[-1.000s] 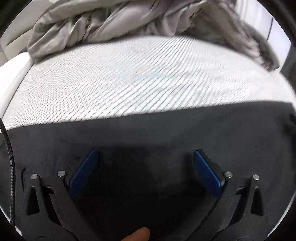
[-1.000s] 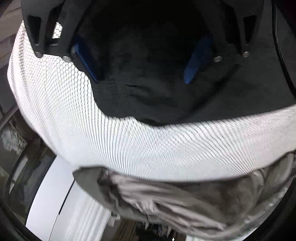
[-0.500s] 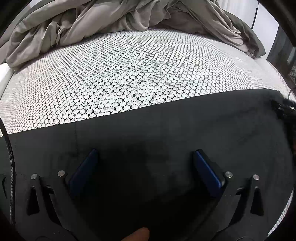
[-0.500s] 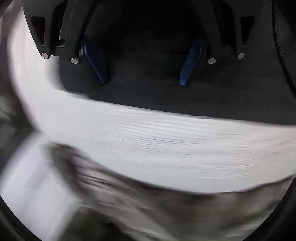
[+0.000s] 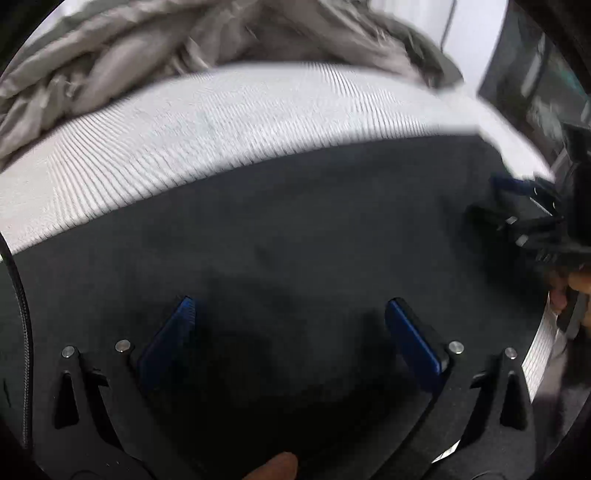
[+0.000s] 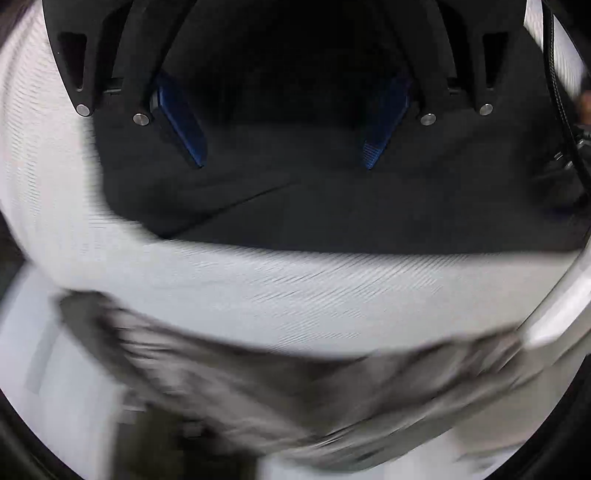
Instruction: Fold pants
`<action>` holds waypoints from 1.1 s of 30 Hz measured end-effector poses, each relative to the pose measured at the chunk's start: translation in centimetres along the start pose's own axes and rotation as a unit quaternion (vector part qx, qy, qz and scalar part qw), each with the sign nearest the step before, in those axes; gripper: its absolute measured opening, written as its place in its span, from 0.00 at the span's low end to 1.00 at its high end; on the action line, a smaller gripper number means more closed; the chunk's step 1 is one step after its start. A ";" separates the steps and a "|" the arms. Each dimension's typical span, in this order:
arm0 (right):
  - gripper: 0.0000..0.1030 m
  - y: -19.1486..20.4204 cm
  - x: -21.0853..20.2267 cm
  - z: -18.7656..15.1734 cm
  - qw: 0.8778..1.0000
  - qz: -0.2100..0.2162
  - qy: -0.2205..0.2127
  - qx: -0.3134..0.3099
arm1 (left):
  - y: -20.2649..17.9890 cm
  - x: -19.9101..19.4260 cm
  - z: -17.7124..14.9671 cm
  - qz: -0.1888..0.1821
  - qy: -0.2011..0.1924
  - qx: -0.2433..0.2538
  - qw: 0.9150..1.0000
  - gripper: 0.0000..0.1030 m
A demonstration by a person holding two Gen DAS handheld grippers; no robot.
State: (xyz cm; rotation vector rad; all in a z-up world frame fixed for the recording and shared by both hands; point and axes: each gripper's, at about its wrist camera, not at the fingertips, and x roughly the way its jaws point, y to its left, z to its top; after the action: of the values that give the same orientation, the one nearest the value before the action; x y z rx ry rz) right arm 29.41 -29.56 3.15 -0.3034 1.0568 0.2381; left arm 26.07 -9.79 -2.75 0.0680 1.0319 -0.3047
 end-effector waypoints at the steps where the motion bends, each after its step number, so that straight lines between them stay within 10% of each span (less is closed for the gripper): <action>1: 0.85 1.3 0.8 -1.1 0.999 -0.024 0.015 -0.030 | -0.3 0.4 -0.6 0.015 0.009 0.007 1.000 1.00; 4: 0.85 -0.4 -0.2 -3.7 0.999 -0.033 0.009 -0.009 | 0.6 -0.8 -2.4 0.030 0.003 0.009 1.000 0.99; 8: 0.85 -8.0 -2.9 -8.4 0.984 -0.162 0.024 0.071 | 3.9 -2.6 -4.9 0.049 -0.001 -0.014 0.999 0.99; 12: 0.87 -12.0 -5.4 -11.5 0.982 -0.103 0.008 0.161 | 6.0 -4.5 -5.9 0.079 -0.010 -0.043 0.996 0.99; 15: 0.86 -9.8 -8.7 -10.7 0.983 -0.124 -0.026 0.135 | 5.5 -6.6 -5.2 0.053 -0.049 -0.054 0.996 0.99; 23: 0.86 6.2 -8.3 -9.6 0.998 0.066 -0.020 0.002 | -4.6 -3.9 -5.3 -0.050 -0.022 0.039 0.998 0.99; 27: 0.86 7.9 -7.7 -12.1 0.997 0.021 -0.002 -0.071 | -4.8 -3.7 -6.8 -0.021 -0.004 0.085 0.996 0.99; 33: 0.91 -6.1 -7.6 -15.4 0.990 -0.110 0.033 0.085 | 5.2 -6.2 -8.9 0.004 0.003 0.022 1.000 1.00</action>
State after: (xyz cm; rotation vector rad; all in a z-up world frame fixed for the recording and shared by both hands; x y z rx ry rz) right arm 15.30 -41.11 3.55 -0.2740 1.0911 -0.0607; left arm 17.16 -1.71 -2.48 0.1123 1.0309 -0.3192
